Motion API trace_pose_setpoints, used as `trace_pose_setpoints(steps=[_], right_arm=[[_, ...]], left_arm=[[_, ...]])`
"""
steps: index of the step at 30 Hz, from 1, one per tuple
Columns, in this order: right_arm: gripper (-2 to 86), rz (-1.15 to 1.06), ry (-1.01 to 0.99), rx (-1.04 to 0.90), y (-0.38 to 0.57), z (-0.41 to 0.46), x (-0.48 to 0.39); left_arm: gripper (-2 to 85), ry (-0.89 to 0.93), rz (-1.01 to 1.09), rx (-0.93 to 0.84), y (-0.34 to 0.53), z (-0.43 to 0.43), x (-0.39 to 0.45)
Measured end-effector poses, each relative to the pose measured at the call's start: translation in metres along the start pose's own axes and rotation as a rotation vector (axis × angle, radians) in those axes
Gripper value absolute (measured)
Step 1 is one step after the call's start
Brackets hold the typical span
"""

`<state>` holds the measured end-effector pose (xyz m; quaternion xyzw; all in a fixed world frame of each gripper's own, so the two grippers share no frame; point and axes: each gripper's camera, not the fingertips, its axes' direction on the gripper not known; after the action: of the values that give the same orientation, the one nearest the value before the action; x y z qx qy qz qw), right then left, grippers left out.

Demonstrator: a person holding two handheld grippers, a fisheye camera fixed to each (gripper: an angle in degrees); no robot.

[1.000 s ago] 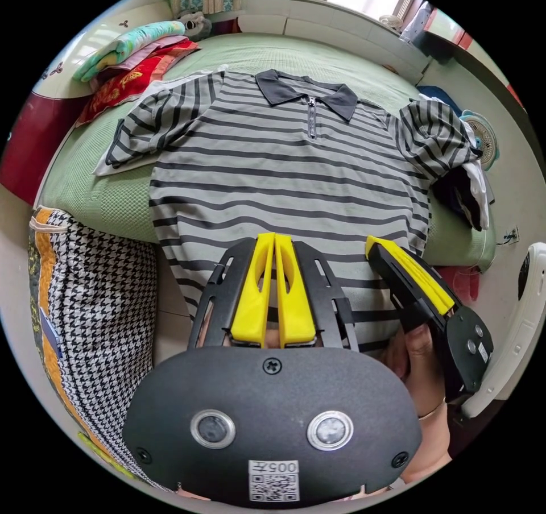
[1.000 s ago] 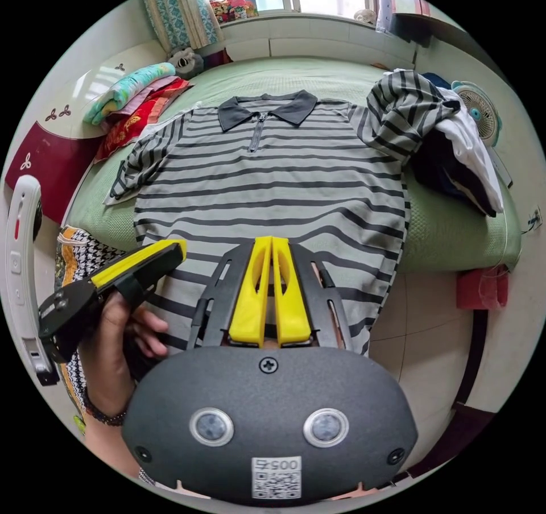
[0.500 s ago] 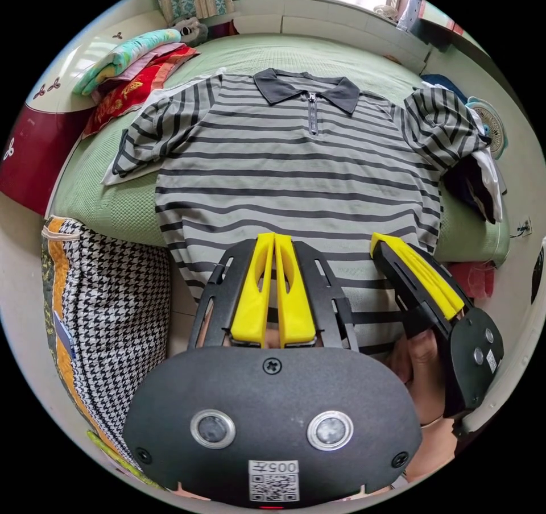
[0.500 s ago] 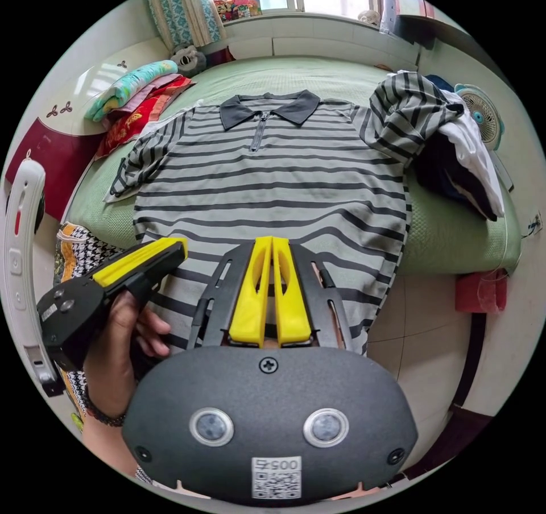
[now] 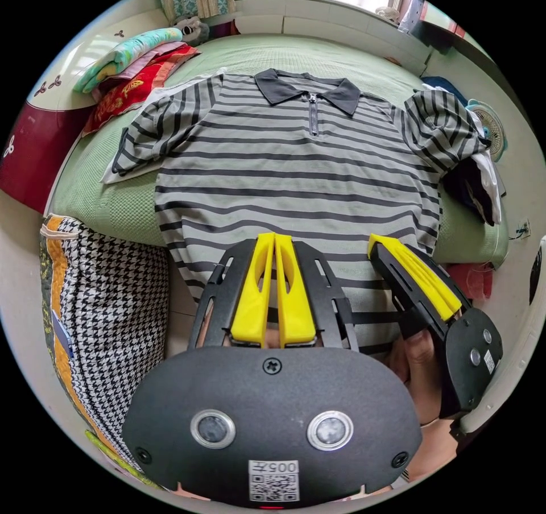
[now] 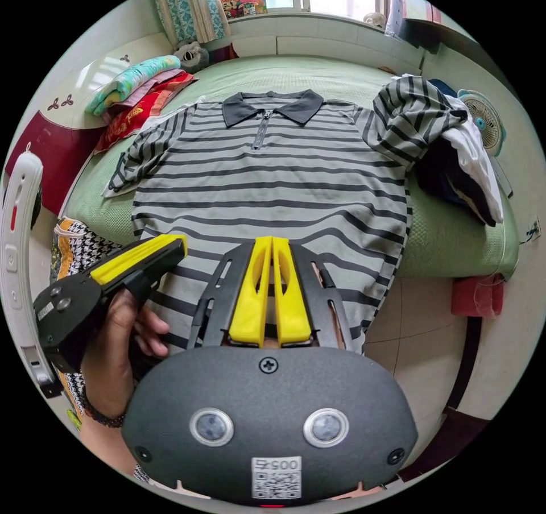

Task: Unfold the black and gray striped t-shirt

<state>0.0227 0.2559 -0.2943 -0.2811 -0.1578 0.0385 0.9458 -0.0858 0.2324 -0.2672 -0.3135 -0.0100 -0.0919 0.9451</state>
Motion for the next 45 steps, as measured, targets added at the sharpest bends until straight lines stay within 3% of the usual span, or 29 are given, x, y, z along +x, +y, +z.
trace_pose_setpoints(steps=[45], right_arm=[[-0.9,-0.013,0.006,-0.001,0.01,0.001,-0.008]], left_arm=[[-0.2,-0.003,0.001,-0.002,0.002,0.005,0.015]])
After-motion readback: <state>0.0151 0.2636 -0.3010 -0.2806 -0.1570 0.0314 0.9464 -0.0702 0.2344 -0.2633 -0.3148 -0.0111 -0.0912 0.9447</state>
